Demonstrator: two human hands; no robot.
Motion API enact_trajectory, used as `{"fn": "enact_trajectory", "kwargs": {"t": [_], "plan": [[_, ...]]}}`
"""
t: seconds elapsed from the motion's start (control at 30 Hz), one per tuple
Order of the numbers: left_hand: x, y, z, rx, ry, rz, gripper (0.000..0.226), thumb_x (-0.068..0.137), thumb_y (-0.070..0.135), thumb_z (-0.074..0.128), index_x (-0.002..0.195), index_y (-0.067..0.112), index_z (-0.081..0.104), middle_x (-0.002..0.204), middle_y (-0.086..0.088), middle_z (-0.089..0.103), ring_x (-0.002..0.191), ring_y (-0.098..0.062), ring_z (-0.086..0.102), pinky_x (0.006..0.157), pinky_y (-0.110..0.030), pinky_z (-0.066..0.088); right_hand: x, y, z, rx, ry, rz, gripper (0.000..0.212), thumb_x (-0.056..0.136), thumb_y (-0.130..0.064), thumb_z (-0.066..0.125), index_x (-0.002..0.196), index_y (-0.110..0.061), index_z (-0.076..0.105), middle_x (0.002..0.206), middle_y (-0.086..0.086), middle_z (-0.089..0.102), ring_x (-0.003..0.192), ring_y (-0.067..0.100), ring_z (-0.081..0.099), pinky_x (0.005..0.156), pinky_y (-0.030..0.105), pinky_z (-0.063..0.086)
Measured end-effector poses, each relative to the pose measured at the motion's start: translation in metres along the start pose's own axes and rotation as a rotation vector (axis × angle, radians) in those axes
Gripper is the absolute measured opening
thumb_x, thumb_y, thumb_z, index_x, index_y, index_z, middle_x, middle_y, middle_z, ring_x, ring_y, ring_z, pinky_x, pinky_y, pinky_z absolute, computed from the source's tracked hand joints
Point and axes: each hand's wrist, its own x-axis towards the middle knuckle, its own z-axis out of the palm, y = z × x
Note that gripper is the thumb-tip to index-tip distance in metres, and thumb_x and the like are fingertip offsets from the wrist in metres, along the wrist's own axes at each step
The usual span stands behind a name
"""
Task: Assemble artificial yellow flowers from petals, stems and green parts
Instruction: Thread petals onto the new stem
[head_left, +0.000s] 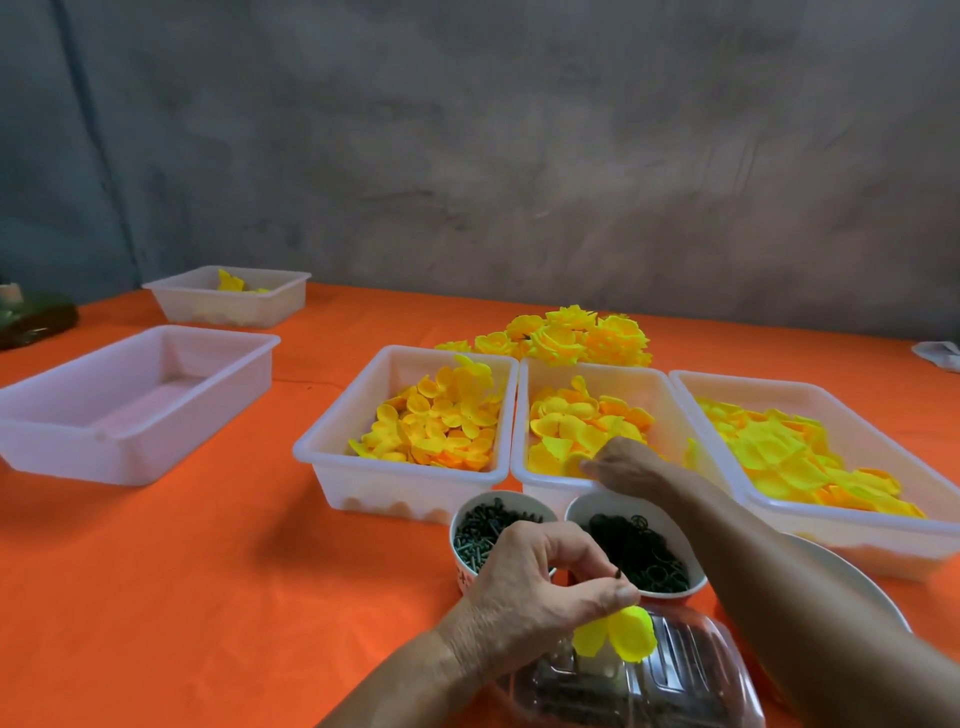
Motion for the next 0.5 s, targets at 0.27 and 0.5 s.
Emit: {"fn": "enact_trajectory", "kwargs": {"t": [0.27, 0.5], "plan": [[0.0000, 0.0008, -0.0009, -0.005, -0.015, 0.015, 0.016, 0.071, 0.031, 0.076, 0.059, 0.031, 0.066, 0.070, 0.012, 0.062, 0.072, -0.009, 0.058, 0.070, -0.034, 0.050, 0.0027, 0.0033, 0.0029, 0.204, 0.248, 0.019, 0.050, 0.096, -0.028, 0.049, 0.053, -0.008, 0.033, 0.058, 0.010, 0.037, 0.055, 0.022, 0.034, 0.054, 0.032, 0.021], [-0.0013, -0.0013, 0.0001, -0.048, -0.011, 0.003, 0.012, 0.069, 0.041, 0.075, 0.062, 0.036, 0.066, 0.071, 0.013, 0.063, 0.073, -0.007, 0.060, 0.073, -0.036, 0.054, 0.0064, -0.0002, 0.0032, -0.045, 0.240, 0.227, 0.035, 0.092, -0.047, 0.044, 0.118, -0.032, 0.062, 0.136, 0.014, 0.038, 0.128, 0.034, 0.029, 0.102, 0.044, 0.031]]}}
